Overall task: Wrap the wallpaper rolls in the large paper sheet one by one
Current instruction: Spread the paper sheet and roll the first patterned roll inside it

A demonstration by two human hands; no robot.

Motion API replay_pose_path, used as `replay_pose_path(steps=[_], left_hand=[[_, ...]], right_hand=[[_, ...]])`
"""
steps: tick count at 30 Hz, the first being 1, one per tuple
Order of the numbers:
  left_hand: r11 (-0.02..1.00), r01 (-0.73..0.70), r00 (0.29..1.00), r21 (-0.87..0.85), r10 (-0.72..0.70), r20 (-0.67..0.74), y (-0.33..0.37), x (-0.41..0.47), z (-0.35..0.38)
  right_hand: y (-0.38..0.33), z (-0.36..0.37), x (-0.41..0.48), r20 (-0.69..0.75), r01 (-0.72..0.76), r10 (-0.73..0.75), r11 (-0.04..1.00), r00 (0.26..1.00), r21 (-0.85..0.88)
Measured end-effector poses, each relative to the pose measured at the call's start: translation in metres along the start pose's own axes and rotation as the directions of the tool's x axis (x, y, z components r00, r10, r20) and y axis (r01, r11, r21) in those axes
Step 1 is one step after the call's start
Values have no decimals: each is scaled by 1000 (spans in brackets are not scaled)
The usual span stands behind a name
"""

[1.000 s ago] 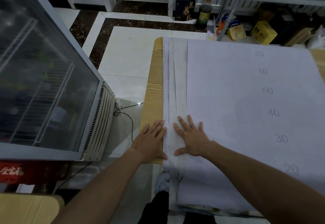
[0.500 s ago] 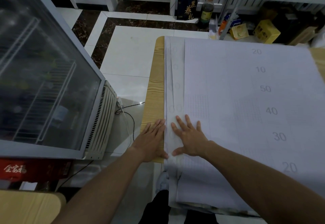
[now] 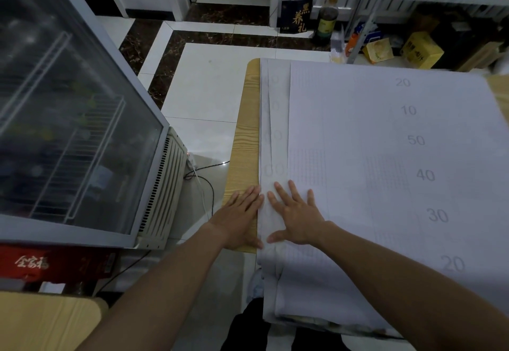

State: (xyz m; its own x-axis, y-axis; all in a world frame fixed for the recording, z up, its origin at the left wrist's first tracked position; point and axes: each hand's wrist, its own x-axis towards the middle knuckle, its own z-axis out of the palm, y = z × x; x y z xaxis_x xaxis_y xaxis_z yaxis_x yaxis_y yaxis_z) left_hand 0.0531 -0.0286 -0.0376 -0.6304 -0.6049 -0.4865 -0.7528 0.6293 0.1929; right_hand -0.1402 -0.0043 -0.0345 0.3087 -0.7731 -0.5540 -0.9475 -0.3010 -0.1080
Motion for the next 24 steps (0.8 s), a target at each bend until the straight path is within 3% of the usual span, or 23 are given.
replay_pose_path(steps=[17,24], left_hand=[[1000,4,1000,0,-4,11,0,0,2],[994,58,996,-95,-63,-57,3,-2,-9]], right_hand=[[-8,4,0,-32,-61,63,996,998,67],[17,-16,-8,-9,11,-11,998,1000,62]])
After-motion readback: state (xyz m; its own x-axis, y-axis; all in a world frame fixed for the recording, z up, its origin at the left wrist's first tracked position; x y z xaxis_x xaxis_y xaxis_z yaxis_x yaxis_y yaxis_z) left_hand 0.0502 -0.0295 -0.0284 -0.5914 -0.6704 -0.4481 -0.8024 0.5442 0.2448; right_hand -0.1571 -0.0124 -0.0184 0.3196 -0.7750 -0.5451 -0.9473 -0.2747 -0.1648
